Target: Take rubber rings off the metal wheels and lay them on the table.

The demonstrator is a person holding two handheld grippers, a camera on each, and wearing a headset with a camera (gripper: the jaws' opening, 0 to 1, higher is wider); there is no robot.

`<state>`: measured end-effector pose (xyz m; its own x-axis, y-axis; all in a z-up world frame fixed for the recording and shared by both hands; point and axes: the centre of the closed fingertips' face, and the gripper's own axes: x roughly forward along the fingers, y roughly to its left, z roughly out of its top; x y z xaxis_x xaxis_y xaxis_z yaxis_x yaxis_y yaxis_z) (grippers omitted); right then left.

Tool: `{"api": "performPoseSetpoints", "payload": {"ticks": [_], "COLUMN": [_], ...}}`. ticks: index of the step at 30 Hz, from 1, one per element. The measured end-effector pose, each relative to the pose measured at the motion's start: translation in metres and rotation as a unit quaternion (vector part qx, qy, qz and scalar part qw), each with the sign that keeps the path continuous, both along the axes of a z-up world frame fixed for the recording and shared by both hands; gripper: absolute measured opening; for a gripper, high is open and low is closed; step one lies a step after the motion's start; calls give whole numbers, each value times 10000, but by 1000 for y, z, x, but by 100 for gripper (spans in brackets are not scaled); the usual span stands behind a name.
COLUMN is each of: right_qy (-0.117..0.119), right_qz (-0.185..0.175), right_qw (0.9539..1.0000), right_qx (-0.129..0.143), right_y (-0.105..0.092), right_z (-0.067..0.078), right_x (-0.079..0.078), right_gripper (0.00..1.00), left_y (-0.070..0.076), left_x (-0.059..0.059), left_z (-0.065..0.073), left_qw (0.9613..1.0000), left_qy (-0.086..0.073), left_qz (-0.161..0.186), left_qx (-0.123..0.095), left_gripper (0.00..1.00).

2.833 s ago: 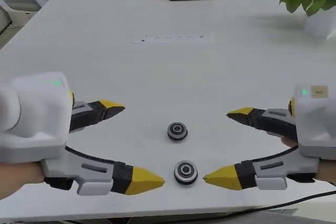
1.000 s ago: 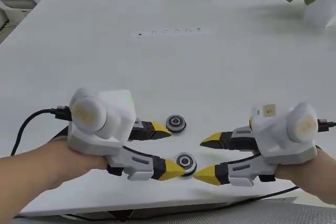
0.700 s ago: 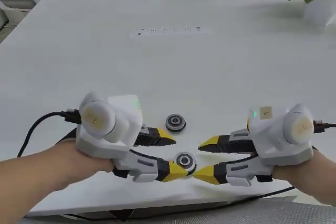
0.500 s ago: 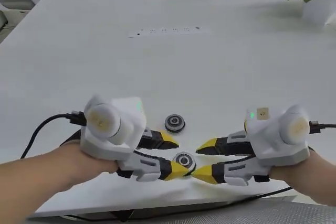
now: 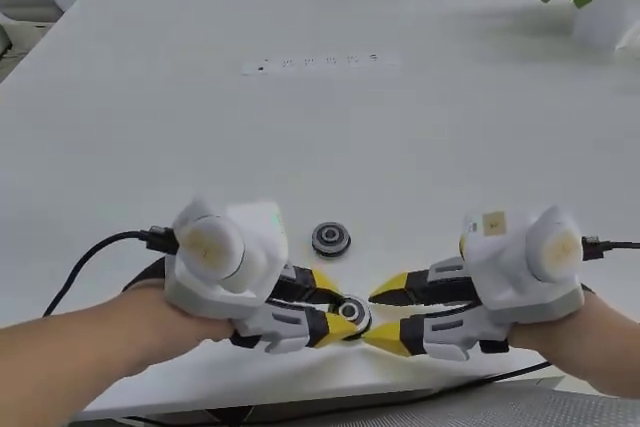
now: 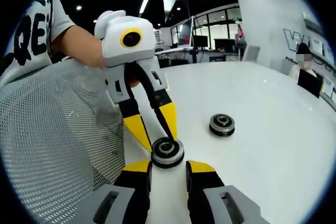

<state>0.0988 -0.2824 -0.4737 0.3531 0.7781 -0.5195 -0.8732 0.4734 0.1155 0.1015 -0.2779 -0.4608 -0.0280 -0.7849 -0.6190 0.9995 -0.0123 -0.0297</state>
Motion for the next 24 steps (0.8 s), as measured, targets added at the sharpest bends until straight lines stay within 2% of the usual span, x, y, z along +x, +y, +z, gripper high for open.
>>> {"api": "performPoseSetpoints", "payload": {"ticks": [3,7,11,14,24], "right_qy": [6,25,34,36,57], "right_qz": [5,-4,-21,-18,-14], "right_qw": [10000,10000,10000,10000,10000], "right_qx": [-7,11,24,24,5], "right_y": [0,1,3,5,4], "right_z": [-1,-1,-1,-3,-4], "right_x": [-1,0,0,1,1], "right_gripper": [23,23,23,23,19], "left_y": [0,-2,-3,-3,-4], "left_x": [1,0,2,1,2], "left_z": [0,-1,-1,-1,-1], "left_qw": [10000,9998,9998,9994,9993], "left_qy": [-33,-190,-214,-350,-363], "left_qz": [27,-28,11,-29,28], "left_qx": [-22,-14,-41,-54,-63], "left_gripper": [10,10,9,8,7]}}
